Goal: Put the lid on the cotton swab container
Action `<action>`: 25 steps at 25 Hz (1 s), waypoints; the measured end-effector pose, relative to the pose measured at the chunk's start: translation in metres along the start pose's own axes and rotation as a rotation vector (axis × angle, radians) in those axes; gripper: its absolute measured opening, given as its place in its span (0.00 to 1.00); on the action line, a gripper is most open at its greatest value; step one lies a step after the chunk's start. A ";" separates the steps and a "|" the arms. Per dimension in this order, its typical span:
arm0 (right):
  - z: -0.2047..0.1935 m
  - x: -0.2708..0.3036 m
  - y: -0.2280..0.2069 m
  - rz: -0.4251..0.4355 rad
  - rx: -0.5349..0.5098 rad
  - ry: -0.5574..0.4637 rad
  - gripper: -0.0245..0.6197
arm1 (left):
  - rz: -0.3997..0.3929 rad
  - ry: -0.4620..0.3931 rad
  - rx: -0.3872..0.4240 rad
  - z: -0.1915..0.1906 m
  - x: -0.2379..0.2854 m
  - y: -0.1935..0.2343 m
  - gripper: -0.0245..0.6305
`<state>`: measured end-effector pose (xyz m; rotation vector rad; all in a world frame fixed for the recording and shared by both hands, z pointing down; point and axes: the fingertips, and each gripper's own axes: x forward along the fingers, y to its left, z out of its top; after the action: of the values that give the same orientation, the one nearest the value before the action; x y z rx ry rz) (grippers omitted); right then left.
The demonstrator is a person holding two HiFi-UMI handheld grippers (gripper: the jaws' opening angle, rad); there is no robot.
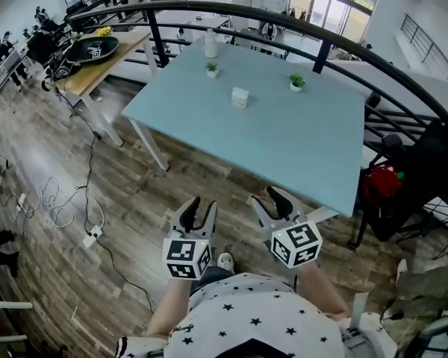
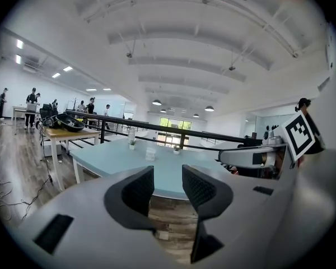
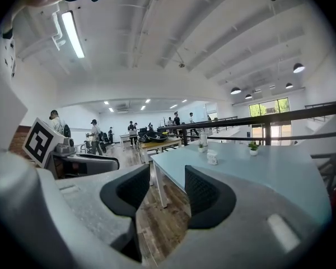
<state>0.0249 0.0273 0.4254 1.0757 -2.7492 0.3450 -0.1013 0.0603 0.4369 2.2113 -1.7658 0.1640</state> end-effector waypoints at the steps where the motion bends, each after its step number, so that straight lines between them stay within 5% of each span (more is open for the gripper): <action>1: 0.002 0.008 -0.003 -0.005 0.002 -0.001 0.31 | -0.007 0.001 0.004 0.002 0.007 0.005 0.26; 25: 0.028 0.112 -0.041 -0.070 0.020 -0.011 0.31 | -0.077 0.020 0.004 0.028 0.098 0.079 0.26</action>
<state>-0.0308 -0.0817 0.4311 1.1783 -2.7151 0.3585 -0.1570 -0.0553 0.4509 2.2685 -1.6683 0.1715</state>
